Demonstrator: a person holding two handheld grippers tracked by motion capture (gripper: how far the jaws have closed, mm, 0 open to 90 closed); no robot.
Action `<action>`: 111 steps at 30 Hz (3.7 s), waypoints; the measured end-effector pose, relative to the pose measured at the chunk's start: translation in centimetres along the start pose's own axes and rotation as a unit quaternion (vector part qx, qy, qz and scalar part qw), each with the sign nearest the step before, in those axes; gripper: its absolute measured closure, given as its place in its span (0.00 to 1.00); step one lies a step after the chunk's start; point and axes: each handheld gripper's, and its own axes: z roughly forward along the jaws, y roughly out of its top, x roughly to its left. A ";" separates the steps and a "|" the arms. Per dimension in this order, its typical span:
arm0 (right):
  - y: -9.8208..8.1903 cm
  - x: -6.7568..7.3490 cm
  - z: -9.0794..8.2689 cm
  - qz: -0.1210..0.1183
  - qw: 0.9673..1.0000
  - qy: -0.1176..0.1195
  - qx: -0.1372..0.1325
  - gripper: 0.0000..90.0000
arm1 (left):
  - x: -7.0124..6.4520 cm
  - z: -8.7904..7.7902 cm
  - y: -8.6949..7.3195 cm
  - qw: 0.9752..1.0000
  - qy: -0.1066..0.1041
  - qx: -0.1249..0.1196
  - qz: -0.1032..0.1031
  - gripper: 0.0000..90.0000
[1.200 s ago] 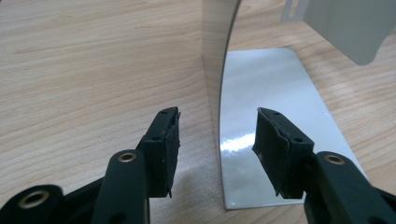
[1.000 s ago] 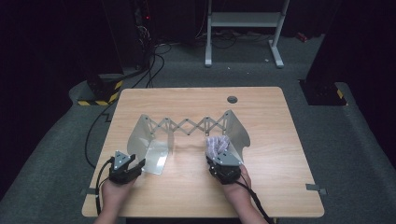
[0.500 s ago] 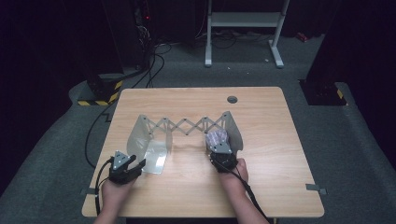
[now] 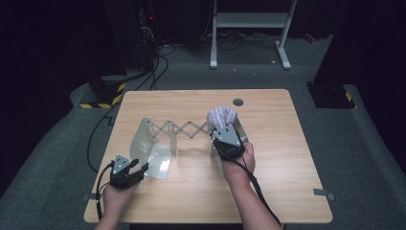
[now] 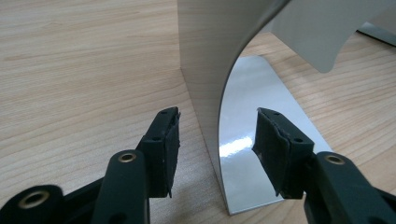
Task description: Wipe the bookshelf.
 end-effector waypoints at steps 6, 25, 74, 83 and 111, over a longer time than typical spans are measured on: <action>-3.0 1.4 1.8 -0.005 0.999 0.004 0.046 0.74 | 0.0 0.0 0.0 1.000 -0.002 0.000 0.000 0.55; -5.3 1.8 3.6 0.008 0.995 0.019 0.097 0.75 | -0.1 0.1 0.0 1.000 -0.008 0.002 0.002 0.55; -8.3 1.7 0.8 0.073 0.985 0.140 0.067 0.73 | -0.3 0.5 -0.2 1.000 -0.009 0.016 0.008 0.55; -4.7 0.5 -2.4 0.066 0.988 0.143 -0.004 0.73 | -0.3 0.5 -0.2 1.000 -0.009 0.014 0.006 0.55; -6.5 1.9 3.1 0.011 0.990 0.108 0.095 0.73 | -0.4 0.4 -0.2 1.000 -0.015 0.010 0.007 0.55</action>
